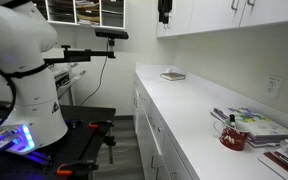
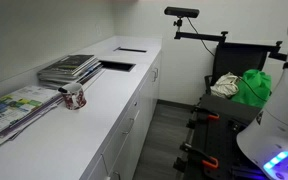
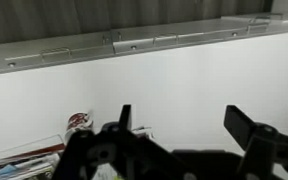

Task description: Remove the marker from the cup and put it on the base top

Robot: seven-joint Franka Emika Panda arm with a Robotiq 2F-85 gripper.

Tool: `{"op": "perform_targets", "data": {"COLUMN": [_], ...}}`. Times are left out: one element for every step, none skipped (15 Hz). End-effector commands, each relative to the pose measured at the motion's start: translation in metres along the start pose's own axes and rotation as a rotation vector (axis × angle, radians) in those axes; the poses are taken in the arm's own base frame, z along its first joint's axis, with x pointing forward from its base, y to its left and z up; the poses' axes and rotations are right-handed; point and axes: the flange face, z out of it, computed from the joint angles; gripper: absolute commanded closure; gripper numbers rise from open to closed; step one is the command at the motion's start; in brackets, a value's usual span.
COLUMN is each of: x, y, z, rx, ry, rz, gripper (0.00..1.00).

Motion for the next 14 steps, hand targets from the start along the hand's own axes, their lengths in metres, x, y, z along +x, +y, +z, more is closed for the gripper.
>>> {"op": "perform_targets", "data": {"x": [0.0,0.0,0.0,0.0,0.0,0.008,0.017,0.028,0.04,0.051,0.065,0.078,0.091,0.103], "y": [0.0,0.0,0.0,0.0,0.0,0.005,0.015,0.029,0.046,0.062,0.084,0.103,0.123,0.14], "z": [-0.001,-0.001,-0.001,-0.001,-0.001,0.005,0.015,0.028,0.045,0.061,0.083,0.102,0.122,0.139], "rx": [0.0,0.0,0.0,0.0,0.0,-0.036,-0.064,-0.058,-0.054,-0.052,-0.04,-0.036,-0.029,-0.02], "ry": [-0.001,-0.001,-0.001,-0.001,-0.001,0.01,-0.002,-0.017,-0.026,-0.039,-0.051,-0.054,-0.068,-0.081], "rz": [0.0,0.0,0.0,0.0,0.0,0.061,0.144,0.2,0.26,0.318,0.377,0.437,0.493,0.549], "gripper": [0.0,0.0,0.0,0.0,0.0,0.0,0.0,0.0,0.0,0.0,0.0,0.0,0.0,0.0]}}
